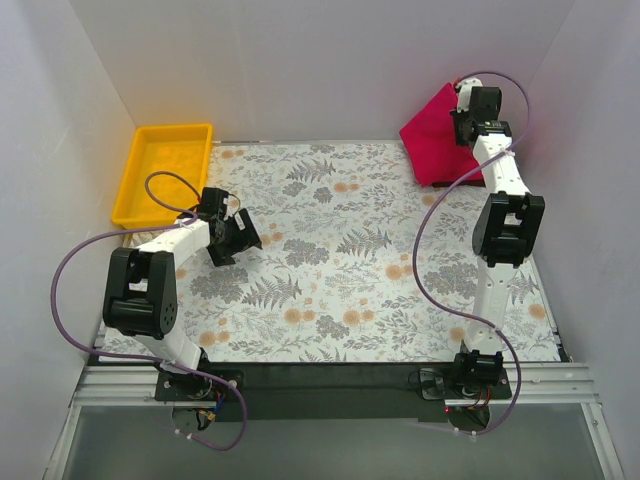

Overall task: Fold and stack the t-shirts
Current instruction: Neatly place the folded tshirt to the corner

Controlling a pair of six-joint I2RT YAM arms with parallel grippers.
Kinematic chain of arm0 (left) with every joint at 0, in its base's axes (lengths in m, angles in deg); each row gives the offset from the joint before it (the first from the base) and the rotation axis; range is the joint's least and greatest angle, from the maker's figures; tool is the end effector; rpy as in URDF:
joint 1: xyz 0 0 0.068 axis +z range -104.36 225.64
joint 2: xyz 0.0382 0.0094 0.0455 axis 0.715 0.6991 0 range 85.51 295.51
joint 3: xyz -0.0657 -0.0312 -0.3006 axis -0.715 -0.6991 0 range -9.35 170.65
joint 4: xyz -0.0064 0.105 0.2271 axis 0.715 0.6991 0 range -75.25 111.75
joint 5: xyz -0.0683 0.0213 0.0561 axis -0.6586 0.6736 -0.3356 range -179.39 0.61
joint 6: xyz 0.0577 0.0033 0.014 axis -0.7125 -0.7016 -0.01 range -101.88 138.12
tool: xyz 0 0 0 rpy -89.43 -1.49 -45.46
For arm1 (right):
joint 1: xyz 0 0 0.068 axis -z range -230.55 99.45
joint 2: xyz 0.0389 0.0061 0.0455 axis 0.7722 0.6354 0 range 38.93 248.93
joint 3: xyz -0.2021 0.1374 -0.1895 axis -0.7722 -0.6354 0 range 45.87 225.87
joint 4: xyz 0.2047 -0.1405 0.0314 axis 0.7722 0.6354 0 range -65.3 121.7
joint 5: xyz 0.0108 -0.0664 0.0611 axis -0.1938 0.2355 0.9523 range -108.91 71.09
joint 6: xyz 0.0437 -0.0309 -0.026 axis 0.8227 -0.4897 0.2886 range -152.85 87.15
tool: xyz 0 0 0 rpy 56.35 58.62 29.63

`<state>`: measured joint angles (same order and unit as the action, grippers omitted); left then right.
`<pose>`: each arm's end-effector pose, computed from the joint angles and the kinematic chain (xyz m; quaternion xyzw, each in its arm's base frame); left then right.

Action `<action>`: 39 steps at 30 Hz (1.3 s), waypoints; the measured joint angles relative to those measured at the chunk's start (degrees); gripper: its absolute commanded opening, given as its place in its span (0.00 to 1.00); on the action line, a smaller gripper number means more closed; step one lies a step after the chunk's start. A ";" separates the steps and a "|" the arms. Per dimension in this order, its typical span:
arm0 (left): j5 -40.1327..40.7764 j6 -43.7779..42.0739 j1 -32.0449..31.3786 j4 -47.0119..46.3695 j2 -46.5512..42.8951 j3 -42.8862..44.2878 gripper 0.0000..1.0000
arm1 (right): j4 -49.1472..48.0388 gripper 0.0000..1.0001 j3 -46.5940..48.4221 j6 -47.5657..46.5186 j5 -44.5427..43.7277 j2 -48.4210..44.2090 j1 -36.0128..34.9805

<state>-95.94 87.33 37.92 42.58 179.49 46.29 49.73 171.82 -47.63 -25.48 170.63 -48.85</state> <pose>0.3049 -0.0464 0.2096 -0.4892 0.8456 -0.1720 0.1266 0.5587 -0.0215 0.3149 -0.0708 0.8656 -0.1200 0.4810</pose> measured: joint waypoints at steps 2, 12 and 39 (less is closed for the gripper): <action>-0.04 -0.07 0.00 0.00 0.11 0.00 0.85 | -0.72 0.01 0.00 0.44 0.81 0.00 0.96; -0.09 -0.42 0.00 0.02 0.37 0.00 0.85 | -3.96 0.01 -0.22 0.63 1.97 0.11 3.67; -1.01 -0.87 0.00 -0.24 1.20 0.04 0.84 | -15.10 0.14 -6.71 0.70 -1.51 7.50 6.60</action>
<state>-96.94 86.45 37.92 42.34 180.69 46.33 34.63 165.11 -46.93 -26.99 178.13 -42.25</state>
